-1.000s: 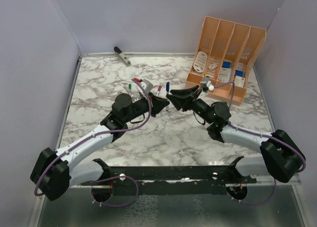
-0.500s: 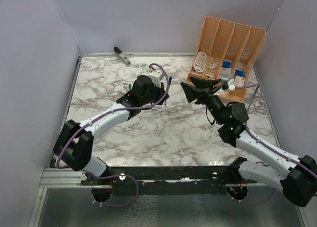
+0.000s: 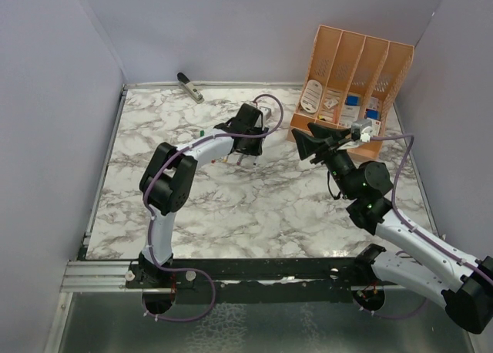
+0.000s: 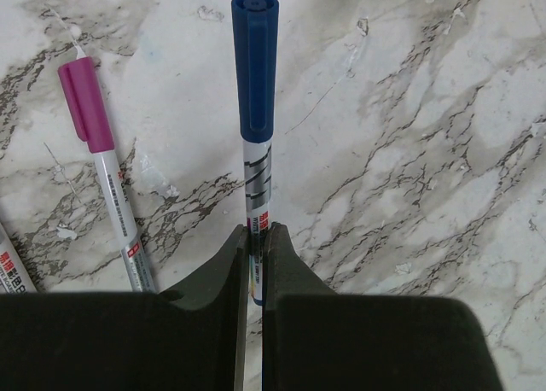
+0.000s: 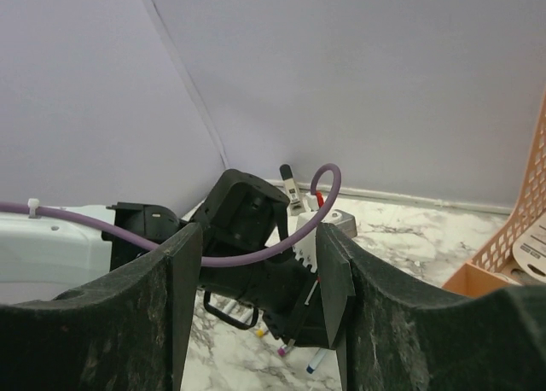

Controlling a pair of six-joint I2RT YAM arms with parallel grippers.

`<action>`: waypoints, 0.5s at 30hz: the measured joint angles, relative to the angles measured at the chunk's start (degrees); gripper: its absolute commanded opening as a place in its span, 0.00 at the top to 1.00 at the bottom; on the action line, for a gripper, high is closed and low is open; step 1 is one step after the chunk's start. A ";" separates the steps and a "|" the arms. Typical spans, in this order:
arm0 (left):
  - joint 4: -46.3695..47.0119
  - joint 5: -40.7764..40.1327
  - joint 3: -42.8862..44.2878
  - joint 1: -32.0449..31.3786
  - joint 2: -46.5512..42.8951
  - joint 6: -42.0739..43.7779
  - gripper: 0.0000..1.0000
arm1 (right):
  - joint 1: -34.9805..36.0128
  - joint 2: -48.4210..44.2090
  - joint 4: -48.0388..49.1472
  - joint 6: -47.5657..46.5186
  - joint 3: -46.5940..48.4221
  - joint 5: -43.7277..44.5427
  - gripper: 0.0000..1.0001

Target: Insert the pens into the pen caps

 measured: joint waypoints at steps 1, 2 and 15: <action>-0.98 -0.04 0.87 0.00 0.79 0.00 1.00 | 0.00 -0.04 -0.44 -0.13 -0.15 0.24 0.45; -1.97 -0.09 1.70 0.00 1.49 0.02 1.00 | 0.00 -0.04 -0.61 -0.15 -0.26 0.37 0.45; -8.81 -0.22 11.23 0.02 9.05 0.26 0.92 | 0.00 0.24 -0.90 0.00 -1.51 0.59 0.45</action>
